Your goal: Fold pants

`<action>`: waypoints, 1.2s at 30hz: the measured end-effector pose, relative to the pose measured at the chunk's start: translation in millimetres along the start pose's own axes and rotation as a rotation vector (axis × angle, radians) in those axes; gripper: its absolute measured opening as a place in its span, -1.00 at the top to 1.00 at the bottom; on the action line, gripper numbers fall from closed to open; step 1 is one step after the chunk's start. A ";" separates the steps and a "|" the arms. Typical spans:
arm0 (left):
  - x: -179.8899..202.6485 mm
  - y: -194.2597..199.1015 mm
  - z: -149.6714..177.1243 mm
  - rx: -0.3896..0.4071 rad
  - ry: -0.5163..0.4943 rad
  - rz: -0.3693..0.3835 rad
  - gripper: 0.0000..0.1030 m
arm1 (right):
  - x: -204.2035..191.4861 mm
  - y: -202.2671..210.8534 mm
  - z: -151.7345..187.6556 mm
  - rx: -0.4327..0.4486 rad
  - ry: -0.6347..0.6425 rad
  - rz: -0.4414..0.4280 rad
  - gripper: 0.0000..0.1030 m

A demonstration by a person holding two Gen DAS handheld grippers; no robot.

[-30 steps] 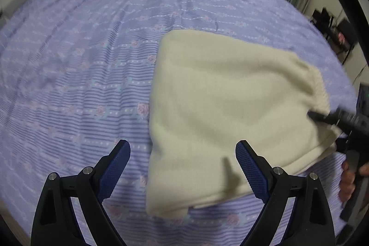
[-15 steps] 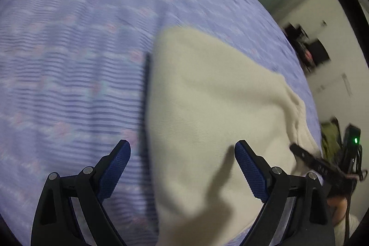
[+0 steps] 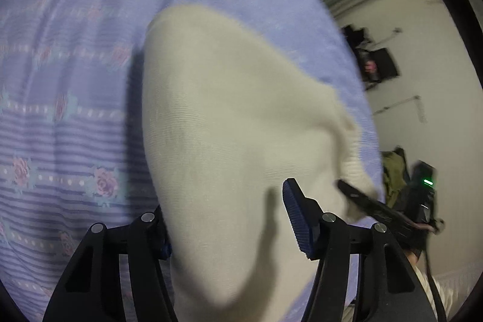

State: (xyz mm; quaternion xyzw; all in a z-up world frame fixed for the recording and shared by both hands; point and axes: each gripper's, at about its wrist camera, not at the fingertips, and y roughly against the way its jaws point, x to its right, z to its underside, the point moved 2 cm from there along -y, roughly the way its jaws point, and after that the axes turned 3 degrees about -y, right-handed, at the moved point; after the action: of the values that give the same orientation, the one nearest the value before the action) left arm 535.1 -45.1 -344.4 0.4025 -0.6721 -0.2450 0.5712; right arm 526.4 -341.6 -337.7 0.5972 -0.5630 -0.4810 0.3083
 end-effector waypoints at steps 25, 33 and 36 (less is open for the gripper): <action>121.9 175.9 74.6 0.170 -0.198 -0.347 0.43 | -57.9 184.4 60.3 0.180 0.165 -0.180 0.34; 144.0 278.3 143.2 0.254 -0.162 -0.444 0.43 | -102.3 269.6 106.8 0.211 0.288 -0.265 0.34; 140.2 305.4 161.7 0.286 -0.171 -0.437 0.43 | -122.2 293.1 123.1 0.240 0.319 -0.269 0.34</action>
State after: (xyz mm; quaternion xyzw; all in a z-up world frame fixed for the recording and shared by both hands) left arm 296.1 -11.5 -60.1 0.5924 -0.6428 -0.2981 0.3835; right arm 314.6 -253.4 -86.1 0.7676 -0.4755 -0.3472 0.2533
